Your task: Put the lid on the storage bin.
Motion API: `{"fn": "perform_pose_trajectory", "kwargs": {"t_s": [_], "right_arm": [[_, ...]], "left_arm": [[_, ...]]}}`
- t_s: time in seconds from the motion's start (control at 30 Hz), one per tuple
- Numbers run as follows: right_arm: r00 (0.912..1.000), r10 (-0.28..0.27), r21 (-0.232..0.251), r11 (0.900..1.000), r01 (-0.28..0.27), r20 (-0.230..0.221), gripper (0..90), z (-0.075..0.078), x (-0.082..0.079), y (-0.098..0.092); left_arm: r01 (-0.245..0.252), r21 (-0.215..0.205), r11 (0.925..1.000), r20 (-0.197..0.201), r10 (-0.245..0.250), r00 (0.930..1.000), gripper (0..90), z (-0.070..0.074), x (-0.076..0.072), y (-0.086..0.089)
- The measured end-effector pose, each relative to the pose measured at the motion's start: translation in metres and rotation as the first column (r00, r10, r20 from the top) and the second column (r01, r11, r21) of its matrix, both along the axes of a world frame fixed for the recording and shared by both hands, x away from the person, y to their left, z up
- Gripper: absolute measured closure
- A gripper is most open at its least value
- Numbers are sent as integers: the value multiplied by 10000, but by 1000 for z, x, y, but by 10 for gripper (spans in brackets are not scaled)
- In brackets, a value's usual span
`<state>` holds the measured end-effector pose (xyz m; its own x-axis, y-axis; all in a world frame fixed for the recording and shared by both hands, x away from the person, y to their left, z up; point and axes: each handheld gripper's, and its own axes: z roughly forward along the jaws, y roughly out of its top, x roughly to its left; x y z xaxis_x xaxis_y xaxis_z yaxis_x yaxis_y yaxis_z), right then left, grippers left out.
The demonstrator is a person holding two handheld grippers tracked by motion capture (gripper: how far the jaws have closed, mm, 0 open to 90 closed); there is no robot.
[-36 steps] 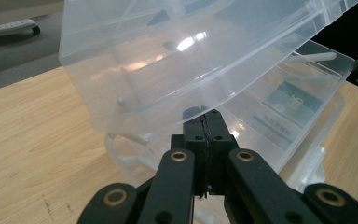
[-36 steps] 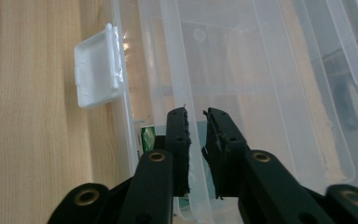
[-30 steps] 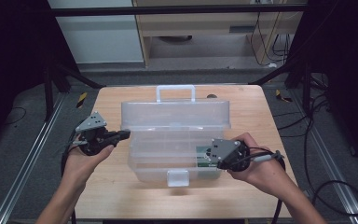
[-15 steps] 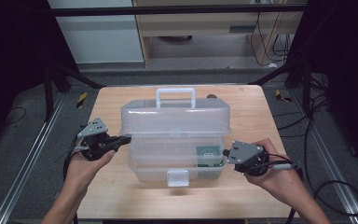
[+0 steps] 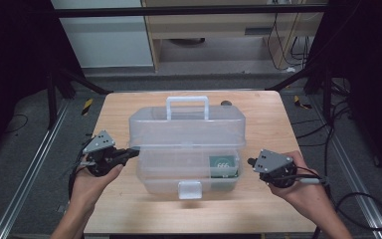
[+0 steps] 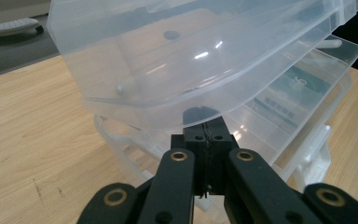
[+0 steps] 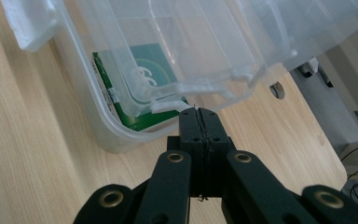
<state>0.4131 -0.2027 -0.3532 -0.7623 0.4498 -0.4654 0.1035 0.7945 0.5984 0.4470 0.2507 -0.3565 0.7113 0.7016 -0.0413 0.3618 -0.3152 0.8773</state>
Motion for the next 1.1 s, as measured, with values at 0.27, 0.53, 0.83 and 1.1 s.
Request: {"fn": "perform_pose_trajectory", "kwargs": {"t_s": [0.27, 0.53, 0.83, 1.1], "right_arm": [[9993, -370, 158, 9992, 370, -30, 900, -7, 2, -9], [9958, -914, 370, 9951, 916, -65, 900, -18, 6, -16], [9899, -1417, 730, 9872, 1418, -76, 900, -31, 10, -26], [9817, -1904, 994, 9768, 1894, -1, 900, -40, 13, -34]], "left_arm": [[-241, -181, 9995, 5, 241, 9997, 900, -9, -6, 6], [-309, -82, 9995, 33, 310, 9995, 900, -13, -10, 9], [-233, -132, 9996, -53, 232, 9997, 900, -22, -12, 9], [-252, -35, 9997, -20, 252, 9997, 900, -32, -15, 8]]}}
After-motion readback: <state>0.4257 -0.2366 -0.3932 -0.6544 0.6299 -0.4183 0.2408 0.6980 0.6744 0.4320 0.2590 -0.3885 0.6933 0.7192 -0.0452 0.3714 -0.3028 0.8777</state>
